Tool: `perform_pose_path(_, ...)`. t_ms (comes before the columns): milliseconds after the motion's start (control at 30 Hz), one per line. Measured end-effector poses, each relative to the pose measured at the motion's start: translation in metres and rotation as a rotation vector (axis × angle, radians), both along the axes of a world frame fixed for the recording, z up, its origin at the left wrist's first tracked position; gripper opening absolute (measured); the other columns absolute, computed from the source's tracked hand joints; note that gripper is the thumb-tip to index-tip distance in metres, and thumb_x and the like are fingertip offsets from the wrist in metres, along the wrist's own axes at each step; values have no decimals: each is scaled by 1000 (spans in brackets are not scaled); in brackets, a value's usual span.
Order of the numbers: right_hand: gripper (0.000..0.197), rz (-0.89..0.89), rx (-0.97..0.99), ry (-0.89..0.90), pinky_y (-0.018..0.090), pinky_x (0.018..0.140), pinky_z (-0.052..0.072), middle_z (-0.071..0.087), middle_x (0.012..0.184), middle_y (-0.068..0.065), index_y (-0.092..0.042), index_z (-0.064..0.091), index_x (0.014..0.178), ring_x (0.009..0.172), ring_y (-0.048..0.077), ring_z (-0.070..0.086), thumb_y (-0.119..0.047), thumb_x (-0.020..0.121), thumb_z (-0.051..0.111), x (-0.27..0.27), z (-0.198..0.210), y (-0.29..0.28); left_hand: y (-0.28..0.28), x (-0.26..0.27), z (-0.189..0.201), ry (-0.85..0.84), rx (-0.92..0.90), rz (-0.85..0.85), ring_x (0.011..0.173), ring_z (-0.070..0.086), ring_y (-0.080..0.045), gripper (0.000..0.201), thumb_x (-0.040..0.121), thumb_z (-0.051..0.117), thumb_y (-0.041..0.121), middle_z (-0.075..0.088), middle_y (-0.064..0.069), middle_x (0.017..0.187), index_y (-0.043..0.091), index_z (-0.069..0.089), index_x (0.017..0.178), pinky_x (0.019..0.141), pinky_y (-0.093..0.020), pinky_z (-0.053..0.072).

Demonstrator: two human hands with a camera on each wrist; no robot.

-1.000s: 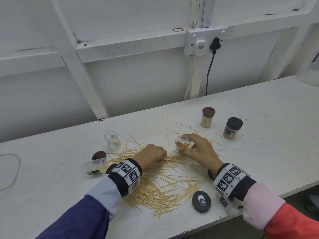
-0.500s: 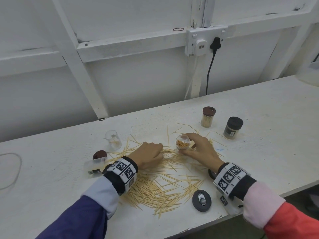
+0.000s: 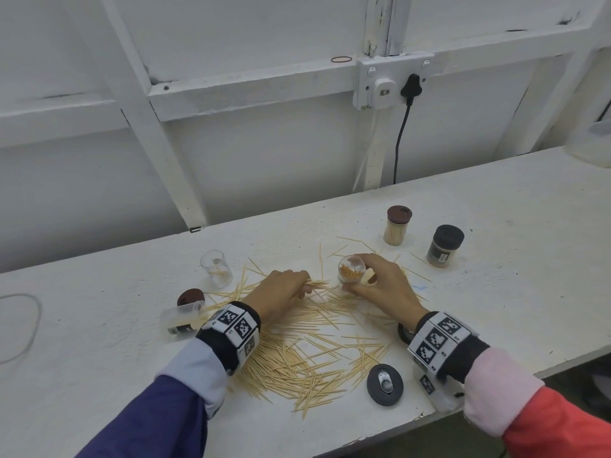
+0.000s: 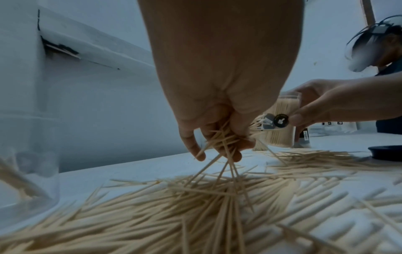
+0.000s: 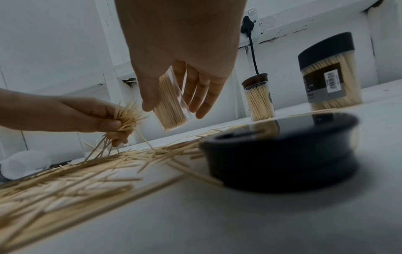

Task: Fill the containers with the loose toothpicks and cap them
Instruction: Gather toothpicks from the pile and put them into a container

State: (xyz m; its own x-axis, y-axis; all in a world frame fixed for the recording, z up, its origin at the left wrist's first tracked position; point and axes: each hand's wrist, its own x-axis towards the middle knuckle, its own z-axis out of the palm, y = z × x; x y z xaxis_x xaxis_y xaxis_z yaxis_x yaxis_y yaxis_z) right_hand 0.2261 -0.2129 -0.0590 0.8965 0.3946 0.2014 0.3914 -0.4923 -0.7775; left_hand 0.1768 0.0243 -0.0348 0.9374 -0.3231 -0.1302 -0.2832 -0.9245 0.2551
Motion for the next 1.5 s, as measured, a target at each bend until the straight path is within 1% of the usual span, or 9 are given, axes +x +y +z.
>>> perform_pose_path(100, 50, -1, -4, -3, 35, 81, 50, 64, 111, -15, -29, 62, 120, 99, 5, 57, -35, 74, 80, 0, -1, -1, 1, 1, -1, 22, -67, 12, 82, 52, -15, 9, 102, 42, 14, 57, 8, 90, 17, 47, 95, 68, -24, 30)
perform_pose_path(300, 51, -16, -10, 3, 35, 80, 50, 63, 112, -15, -28, 62, 120, 98, 5, 56, -37, 73, 80, 2, -1, -2, -2, 1, 2, 144, -244, 73, 79, 45, -21, 33, 93, 36, 0, 48, 0, 85, 28, 37, 76, 72, -34, 35)
perform_pose_path(467, 51, -27, 5, 26, 37, 82, 51, 64, 111, -15, -27, 62, 120, 99, 5, 57, -36, 73, 80, 4, -1, -4, -3, 3, 3, 131, -180, 49, 96, 52, -16, 27, 105, 35, 19, 56, 0, 108, 10, 60, 110, 83, -29, 38)
perform_pose_path(700, 48, -24, 19, 51, 37, 82, 51, 65, 112, -13, -28, 63, 119, 100, 7, 58, -34, 74, 80, 5, 0, -7, -2, 7, 0, -67, -115, 57, 86, 57, -20, 28, 106, 34, 28, 63, 3, 94, 10, 55, 100, 70, -26, 33)
perform_pose_path(933, 49, -13, -23, 54, 35, 80, 49, 63, 111, -11, -26, 62, 120, 98, 9, 57, -34, 75, 79, 5, -2, -6, -4, 10, 4, -55, -408, 168, 71, 53, -13, 25, 106, 28, 33, 55, 7, 80, 16, 43, 95, 63, -27, 39)
perform_pose_path(1033, 52, 7, -65, 42, 34, 81, 49, 62, 113, -10, -27, 60, 121, 99, 9, 56, -38, 75, 80, 6, -4, -6, -8, 12, 4, -55, -550, 187, 74, 59, -19, 28, 106, 29, 32, 60, 1, 78, 16, 45, 89, 75, -35, 47)
perform_pose_path(1167, 54, 18, -83, 35, 32, 82, 49, 62, 116, -11, -29, 59, 123, 100, 8, 55, -41, 75, 79, 8, -7, -7, -14, 20, -1, -11, -676, 217, 86, 64, -5, 27, 106, 34, 24, 68, 4, 92, 16, 53, 89, 86, -25, 48)
perform_pose_path(1367, 53, 32, -83, 30, 29, 81, 48, 62, 115, -13, -26, 60, 122, 99, 6, 55, -40, 75, 78, 10, -10, -9, -28, 25, 2, 21, -866, 311, 70, 51, -8, 25, 105, 36, 16, 53, 4, 74, 16, 56, 89, 77, -22, 44)
perform_pose_path(1500, 51, 45, -87, 23, 29, 83, 47, 62, 116, -13, -26, 60, 122, 101, 6, 55, -40, 76, 78, 10, -11, -9, -41, 28, 7, 124, -1095, 370, 59, 45, -8, 22, 106, 35, 17, 45, 3, 71, 13, 54, 98, 75, -28, 43)
